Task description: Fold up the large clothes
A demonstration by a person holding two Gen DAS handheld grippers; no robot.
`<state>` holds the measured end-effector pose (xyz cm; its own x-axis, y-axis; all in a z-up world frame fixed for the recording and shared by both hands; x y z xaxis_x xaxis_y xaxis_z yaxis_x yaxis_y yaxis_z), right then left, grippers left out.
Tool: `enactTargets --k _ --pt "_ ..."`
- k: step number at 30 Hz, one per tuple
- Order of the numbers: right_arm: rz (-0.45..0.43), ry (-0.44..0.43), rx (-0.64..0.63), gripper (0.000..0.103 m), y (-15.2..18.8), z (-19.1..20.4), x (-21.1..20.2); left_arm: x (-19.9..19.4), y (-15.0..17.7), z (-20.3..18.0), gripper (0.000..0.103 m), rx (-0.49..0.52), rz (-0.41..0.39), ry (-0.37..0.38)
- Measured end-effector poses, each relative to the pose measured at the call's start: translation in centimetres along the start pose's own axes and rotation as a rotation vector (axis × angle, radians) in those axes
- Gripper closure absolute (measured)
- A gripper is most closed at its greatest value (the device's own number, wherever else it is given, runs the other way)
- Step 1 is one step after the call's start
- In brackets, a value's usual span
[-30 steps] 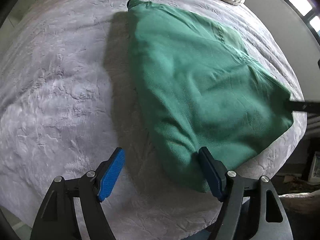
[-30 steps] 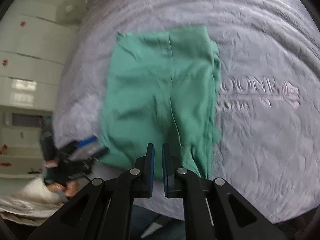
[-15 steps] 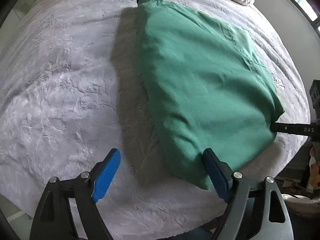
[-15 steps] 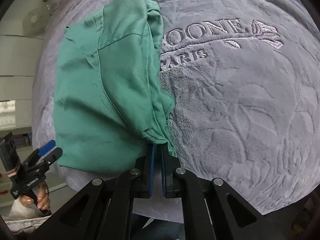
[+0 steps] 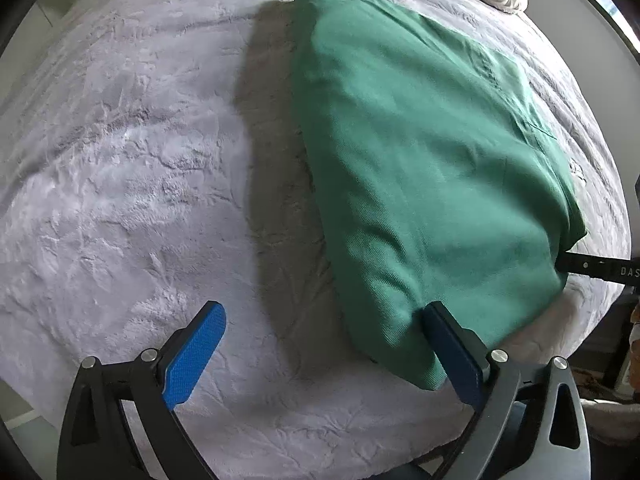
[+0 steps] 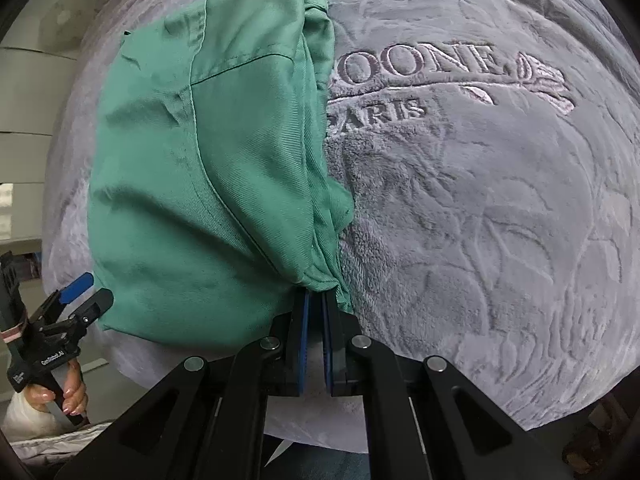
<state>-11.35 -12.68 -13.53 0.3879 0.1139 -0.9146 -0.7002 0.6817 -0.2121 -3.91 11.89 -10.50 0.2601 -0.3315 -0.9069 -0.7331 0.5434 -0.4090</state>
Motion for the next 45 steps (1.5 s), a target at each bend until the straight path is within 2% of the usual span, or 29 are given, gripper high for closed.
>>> enactTargets --k 15,17,22,25,29,33,35,37,38,39,40,44,45 --pt "0.01 0.001 0.013 0.094 -0.6 0.0 -0.3 0.2 -0.7 -0.3 0.001 0.009 0.035 -0.021" --pt "0.01 -0.005 0.012 0.089 -0.6 0.1 -0.6 0.2 -0.8 -0.5 0.001 0.011 0.041 -0.026" --pt "0.004 -0.025 -0.026 0.049 -0.9 1.2 -1.9 -0.3 -1.3 -1.0 0.001 0.046 0.025 -0.038" --pt "-0.007 -0.009 -0.073 0.038 -1.1 2.2 -2.8 -0.3 -1.5 -1.1 0.001 0.047 0.039 -0.027" --pt "-0.028 0.0 -0.072 0.038 -1.6 2.2 -3.8 0.2 -1.4 -0.6 0.001 0.0 0.067 -0.015" --pt "-0.144 0.021 -0.043 0.038 -2.7 1.7 -6.1 0.1 -1.1 -0.5 0.001 0.012 0.064 -0.035" --pt "-0.172 0.038 -0.025 0.038 -3.4 1.4 -6.4 0.1 -1.3 -0.6 0.001 0.022 0.059 -0.043" --pt "-0.167 0.058 -0.017 0.039 -4.0 1.1 -5.8 0.0 -1.6 -0.6 0.001 0.032 0.052 -0.052" --pt "-0.16 0.068 -0.013 0.04 -4.2 0.9 -5.3 -0.1 -1.7 -0.6 0.001 0.035 0.047 -0.06" --pt "-0.148 0.086 -0.01 0.047 -4.3 0.7 -4.5 -0.3 -1.9 -0.6 0.001 0.037 0.041 -0.069" --pt "-0.133 0.102 -0.007 0.047 -4.2 0.5 -3.7 -0.4 -2.0 -0.6 0.001 0.037 0.038 -0.072" --pt "-0.1 0.123 0.01 0.046 -4.2 -0.7 -1.4 -0.4 -2.3 -0.1 0.001 0.011 0.048 -0.072" --pt "-0.095 0.132 0.004 0.043 -4.2 -0.7 -1.0 -0.4 -2.3 0.0 0.001 0.006 0.052 -0.075"
Point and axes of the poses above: each gripper's, at about its wrist camera, not at the fingertips, and x roughly the way its jaws point, z to its left, y to its underside, the point moved 1 cm from there along x, roughly the way its jaws point, and after that the axes turned 15 degrees about -z, right-handed, at the moved point
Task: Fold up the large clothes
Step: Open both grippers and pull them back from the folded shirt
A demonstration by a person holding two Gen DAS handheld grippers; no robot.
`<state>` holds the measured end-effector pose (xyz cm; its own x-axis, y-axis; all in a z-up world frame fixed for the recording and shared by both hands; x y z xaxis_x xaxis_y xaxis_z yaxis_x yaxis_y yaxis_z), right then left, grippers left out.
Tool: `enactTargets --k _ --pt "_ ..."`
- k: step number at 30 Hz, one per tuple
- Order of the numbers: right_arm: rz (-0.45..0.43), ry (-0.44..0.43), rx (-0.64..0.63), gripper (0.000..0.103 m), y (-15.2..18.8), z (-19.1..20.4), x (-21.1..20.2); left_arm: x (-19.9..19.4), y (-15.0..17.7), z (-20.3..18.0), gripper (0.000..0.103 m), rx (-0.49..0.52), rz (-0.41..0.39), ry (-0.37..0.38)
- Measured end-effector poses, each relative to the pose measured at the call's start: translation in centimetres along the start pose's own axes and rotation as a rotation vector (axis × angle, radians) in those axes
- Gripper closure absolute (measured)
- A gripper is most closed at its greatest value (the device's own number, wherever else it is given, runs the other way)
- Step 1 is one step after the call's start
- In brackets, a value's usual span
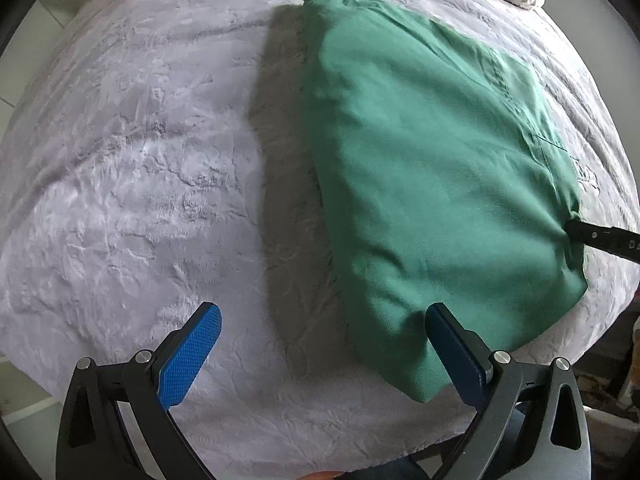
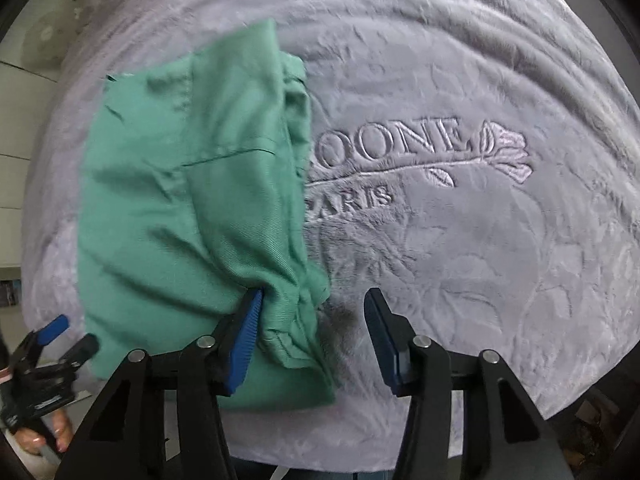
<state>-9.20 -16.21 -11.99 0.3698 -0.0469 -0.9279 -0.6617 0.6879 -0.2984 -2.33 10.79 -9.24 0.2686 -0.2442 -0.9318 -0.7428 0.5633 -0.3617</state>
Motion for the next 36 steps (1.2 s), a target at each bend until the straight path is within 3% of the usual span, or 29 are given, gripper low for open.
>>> enactTargets --k 8,12,24,29,32,36 --pt "-0.005 -0.037 0.008 0.037 -0.5 0.2 -3.1 -0.5 0.2 1.0 0.001 -0.016 0.001 0.008" --pt "-0.017 -0.051 0.029 0.024 -0.8 0.1 -5.0 -0.9 -0.4 1.1 0.001 -0.005 -0.006 0.006" --pt "-0.033 -0.071 0.003 0.021 -2.6 3.6 -6.6 -3.5 -4.3 0.2 0.001 0.029 -0.037 -0.021" --pt "-0.034 -0.062 -0.016 0.02 -2.7 4.6 -6.8 -3.9 -4.5 -1.1 0.001 0.05 -0.033 -0.044" --pt "-0.019 -0.054 -0.015 0.001 -2.3 4.8 -6.5 -3.9 -4.0 -1.5 0.001 0.043 -0.018 -0.036" --pt "-0.021 -0.053 -0.019 0.0 -1.9 5.0 -6.5 -4.4 -4.1 -1.6 0.001 0.03 -0.017 -0.041"
Point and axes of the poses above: each gripper's, at about its wrist camera, not at the fingertips, and x roughly the way its jaws point, z to its left, y to its underside, the point moved 1 cm from there along x, roughly the way its jaws point, and after that the axes turned 15 degrees about -z, right-handed, at the moved point
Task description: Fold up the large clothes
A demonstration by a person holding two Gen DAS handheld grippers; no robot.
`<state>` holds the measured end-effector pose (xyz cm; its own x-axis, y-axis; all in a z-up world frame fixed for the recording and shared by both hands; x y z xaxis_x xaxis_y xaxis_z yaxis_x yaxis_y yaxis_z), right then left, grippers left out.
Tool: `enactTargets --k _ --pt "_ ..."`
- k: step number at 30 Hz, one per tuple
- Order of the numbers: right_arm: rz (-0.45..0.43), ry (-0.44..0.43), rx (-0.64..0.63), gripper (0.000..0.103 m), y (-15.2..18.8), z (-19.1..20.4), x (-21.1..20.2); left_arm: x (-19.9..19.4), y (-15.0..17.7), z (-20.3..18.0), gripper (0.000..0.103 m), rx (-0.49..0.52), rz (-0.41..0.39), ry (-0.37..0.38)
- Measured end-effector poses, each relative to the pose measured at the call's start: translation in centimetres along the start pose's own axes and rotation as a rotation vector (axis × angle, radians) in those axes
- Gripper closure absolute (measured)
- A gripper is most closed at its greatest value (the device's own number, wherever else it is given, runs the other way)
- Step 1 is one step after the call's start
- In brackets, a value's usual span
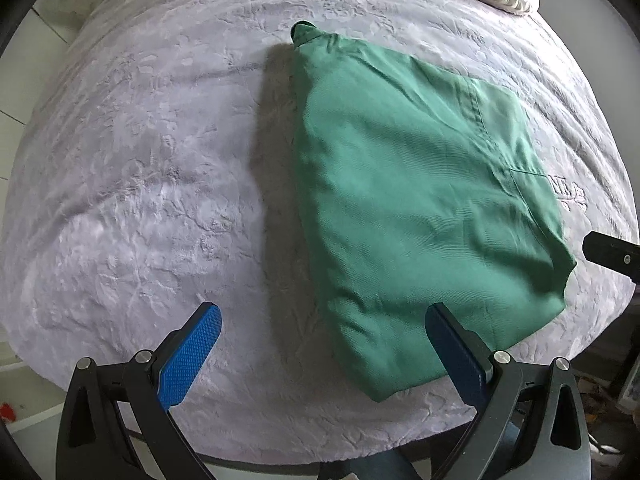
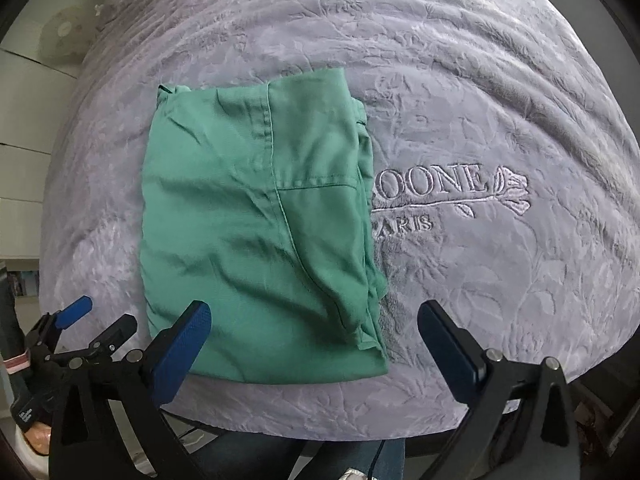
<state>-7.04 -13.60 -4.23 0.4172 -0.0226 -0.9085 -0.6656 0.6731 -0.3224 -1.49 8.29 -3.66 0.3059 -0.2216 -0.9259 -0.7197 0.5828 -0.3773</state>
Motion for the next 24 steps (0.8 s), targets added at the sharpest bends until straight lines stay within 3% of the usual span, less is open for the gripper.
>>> enactTargets --k 14,24 --pt "-0.173 0.106 -0.139 0.0 -2.5 3.7 -4.8 -4.4 -3.6 -0.3 0.001 -0.009 -0.177 -0.096" --pt "-0.18 0.155 -0.14 0.0 -2.7 4.5 -5.7 -5.1 -3.8 -1.5 0.001 -0.008 -0.194 -0.078"
Point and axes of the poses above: each gripper's, at about its wrist camera, not at the fingertips, and x roughly the way its jaws point, z to its left, y to its underside, the point moved 1 cm from there along x, roughly the way its jaws point, and after that the axes turned 15 degrees about -z, right-handed, at the moved point
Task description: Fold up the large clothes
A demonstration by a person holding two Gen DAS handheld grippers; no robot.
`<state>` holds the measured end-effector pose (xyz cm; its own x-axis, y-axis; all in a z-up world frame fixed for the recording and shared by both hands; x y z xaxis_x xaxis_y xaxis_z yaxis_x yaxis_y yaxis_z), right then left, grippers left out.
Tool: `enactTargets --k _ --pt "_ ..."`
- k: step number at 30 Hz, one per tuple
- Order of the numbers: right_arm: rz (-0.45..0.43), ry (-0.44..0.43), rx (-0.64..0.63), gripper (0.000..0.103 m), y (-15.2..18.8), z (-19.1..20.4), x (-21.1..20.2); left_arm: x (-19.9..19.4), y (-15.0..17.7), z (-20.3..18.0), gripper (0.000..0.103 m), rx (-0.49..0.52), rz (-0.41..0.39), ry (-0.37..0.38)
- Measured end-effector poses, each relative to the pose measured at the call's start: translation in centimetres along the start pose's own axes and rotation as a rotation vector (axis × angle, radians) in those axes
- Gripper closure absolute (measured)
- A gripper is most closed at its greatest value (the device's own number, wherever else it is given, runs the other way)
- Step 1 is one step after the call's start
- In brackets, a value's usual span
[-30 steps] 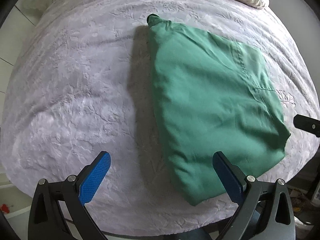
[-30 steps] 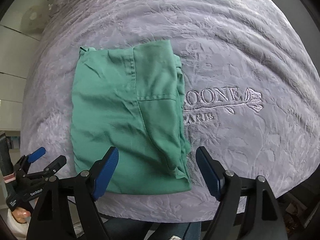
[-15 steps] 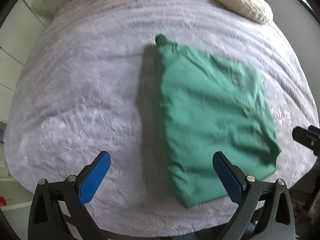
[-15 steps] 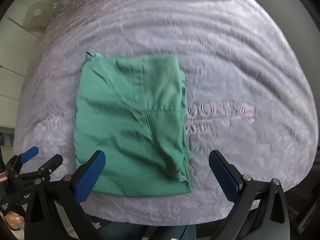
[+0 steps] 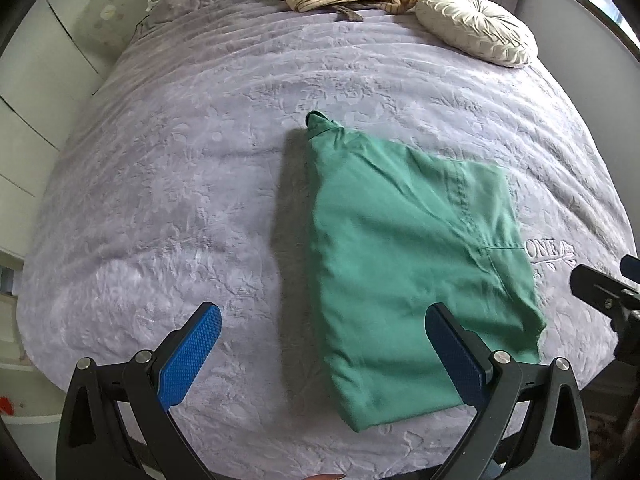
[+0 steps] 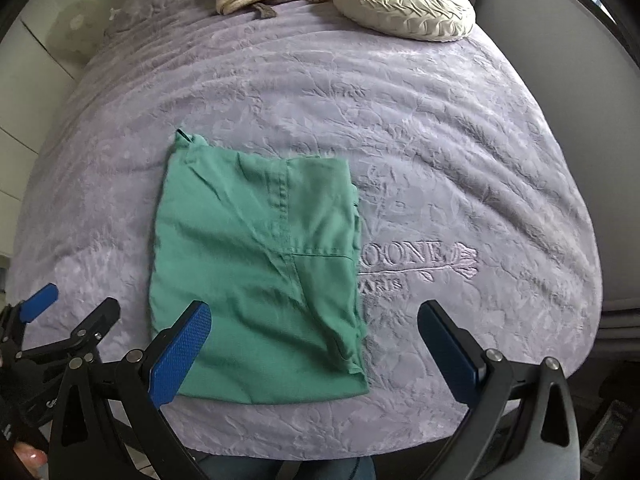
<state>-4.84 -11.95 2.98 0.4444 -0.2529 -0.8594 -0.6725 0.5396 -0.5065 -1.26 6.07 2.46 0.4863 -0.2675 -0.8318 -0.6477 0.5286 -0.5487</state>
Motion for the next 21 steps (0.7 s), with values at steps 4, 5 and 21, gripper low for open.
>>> enactTargets --k 4,5,21 --pt "0.008 -0.002 -0.003 0.0 0.2 0.25 0.07 -0.2 -0.04 -0.24 0.001 0.001 -0.005 0.001" --pt "0.009 -0.003 -0.002 0.0 0.27 0.3 0.07 -0.22 -0.05 -0.25 0.001 0.0 -0.005 0.001" --pt "0.021 0.006 -0.003 0.0 0.32 0.32 0.24 -0.4 -0.25 -0.02 0.001 -0.016 -0.009 -0.009"
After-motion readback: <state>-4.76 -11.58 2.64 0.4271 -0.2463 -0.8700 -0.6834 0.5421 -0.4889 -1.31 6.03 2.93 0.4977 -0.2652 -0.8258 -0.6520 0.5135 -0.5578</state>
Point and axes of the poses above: each gripper's, at about its wrist camera, not at the fingertips, and x roughly the way its jaws point, z to its left, y to its underside, the point moved 1 cm from there along x, roughly the way its jaws point, and after that the axes turned 15 degrees about -z, right-handed, at the moved point
